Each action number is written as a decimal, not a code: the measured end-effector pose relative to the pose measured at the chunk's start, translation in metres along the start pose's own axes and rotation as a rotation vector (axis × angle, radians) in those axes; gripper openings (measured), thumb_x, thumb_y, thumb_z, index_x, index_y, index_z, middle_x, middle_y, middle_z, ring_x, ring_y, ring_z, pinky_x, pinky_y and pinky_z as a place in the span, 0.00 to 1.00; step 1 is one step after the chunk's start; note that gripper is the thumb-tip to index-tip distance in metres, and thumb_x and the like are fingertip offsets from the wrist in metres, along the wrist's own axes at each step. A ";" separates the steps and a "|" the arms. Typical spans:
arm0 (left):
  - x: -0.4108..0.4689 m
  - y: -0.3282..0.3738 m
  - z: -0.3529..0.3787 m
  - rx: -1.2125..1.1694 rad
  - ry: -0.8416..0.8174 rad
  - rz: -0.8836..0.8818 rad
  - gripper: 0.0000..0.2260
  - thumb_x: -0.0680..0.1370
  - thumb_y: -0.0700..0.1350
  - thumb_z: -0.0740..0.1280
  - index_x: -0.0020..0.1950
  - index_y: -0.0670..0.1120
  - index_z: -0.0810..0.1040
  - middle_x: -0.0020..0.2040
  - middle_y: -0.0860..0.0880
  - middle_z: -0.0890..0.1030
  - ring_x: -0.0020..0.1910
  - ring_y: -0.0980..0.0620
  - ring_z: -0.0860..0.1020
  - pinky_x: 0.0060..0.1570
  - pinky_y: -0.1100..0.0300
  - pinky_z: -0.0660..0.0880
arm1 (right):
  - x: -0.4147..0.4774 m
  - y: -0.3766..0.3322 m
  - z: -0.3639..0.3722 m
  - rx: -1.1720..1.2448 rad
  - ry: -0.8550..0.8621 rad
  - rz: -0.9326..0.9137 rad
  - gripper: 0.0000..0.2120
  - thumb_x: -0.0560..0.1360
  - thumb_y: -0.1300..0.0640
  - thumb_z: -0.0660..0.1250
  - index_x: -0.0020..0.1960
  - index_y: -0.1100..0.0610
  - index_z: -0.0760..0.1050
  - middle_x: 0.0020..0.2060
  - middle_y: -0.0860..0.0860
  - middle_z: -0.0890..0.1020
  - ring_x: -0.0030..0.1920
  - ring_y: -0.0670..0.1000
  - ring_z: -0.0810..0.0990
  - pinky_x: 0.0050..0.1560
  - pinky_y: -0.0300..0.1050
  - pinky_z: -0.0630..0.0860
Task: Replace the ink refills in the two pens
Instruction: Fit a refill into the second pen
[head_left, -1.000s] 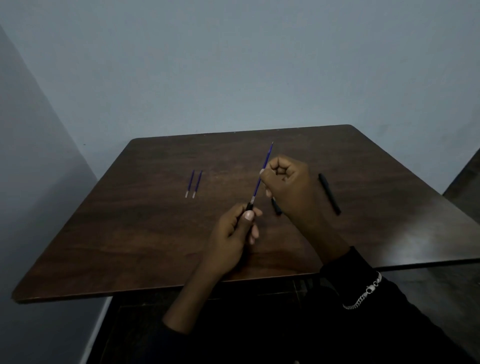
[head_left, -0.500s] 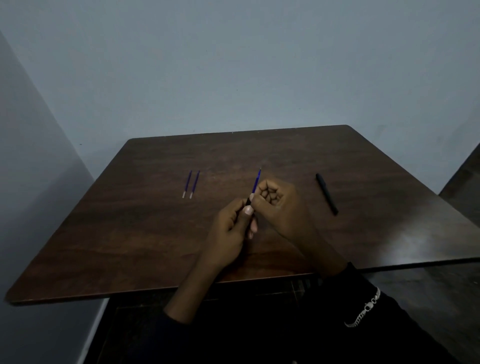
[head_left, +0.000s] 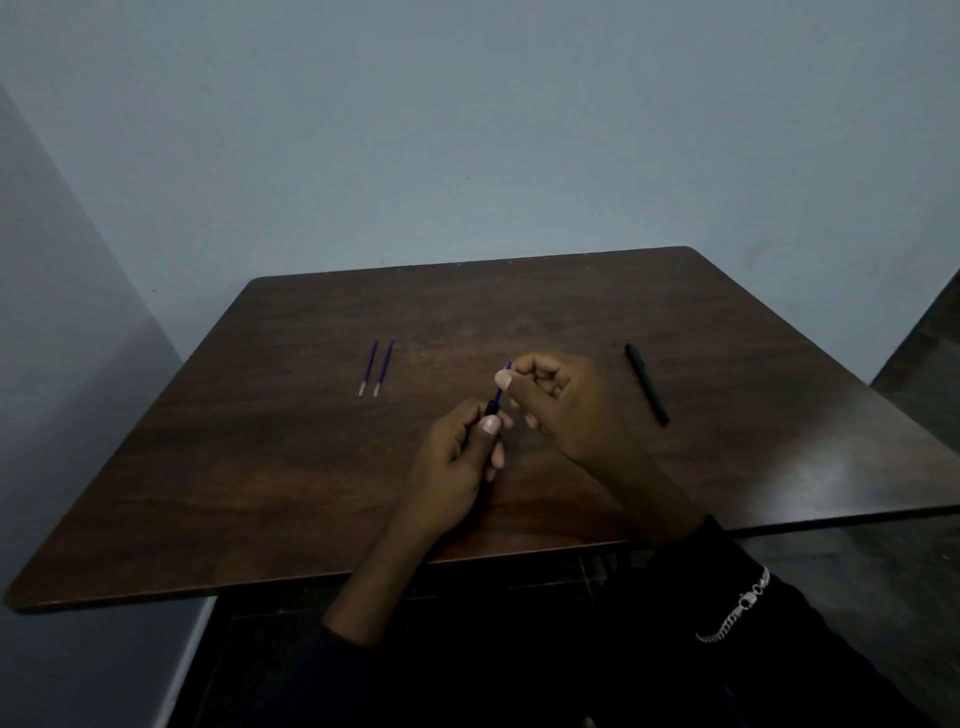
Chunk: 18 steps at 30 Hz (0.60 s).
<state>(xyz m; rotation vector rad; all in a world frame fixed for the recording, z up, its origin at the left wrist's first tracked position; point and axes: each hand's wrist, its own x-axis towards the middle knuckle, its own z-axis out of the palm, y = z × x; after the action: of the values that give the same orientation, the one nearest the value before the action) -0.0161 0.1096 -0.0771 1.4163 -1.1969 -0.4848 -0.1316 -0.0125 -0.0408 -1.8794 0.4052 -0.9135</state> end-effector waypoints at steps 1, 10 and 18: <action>0.001 0.000 0.000 0.001 -0.002 -0.001 0.12 0.86 0.44 0.59 0.54 0.40 0.79 0.35 0.50 0.79 0.31 0.55 0.75 0.34 0.62 0.73 | 0.001 -0.001 -0.002 -0.006 -0.015 0.008 0.08 0.81 0.56 0.70 0.43 0.53 0.82 0.28 0.42 0.82 0.26 0.39 0.77 0.29 0.30 0.70; -0.001 -0.006 -0.002 -0.013 0.015 -0.037 0.11 0.87 0.43 0.59 0.54 0.42 0.80 0.34 0.52 0.78 0.30 0.57 0.74 0.34 0.65 0.72 | 0.019 0.002 -0.073 -0.123 0.168 0.132 0.05 0.80 0.51 0.70 0.46 0.49 0.83 0.35 0.46 0.86 0.28 0.41 0.78 0.26 0.34 0.74; 0.001 -0.008 0.000 -0.006 0.013 -0.064 0.10 0.87 0.43 0.59 0.54 0.45 0.80 0.33 0.53 0.79 0.30 0.57 0.74 0.33 0.65 0.72 | 0.028 0.012 -0.081 -0.566 -0.098 0.288 0.07 0.77 0.49 0.73 0.44 0.51 0.84 0.30 0.47 0.84 0.27 0.38 0.81 0.28 0.28 0.72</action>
<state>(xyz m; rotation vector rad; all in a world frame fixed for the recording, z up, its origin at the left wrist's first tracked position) -0.0127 0.1072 -0.0842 1.4538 -1.1414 -0.5227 -0.1721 -0.0861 -0.0192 -2.2808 0.9214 -0.5396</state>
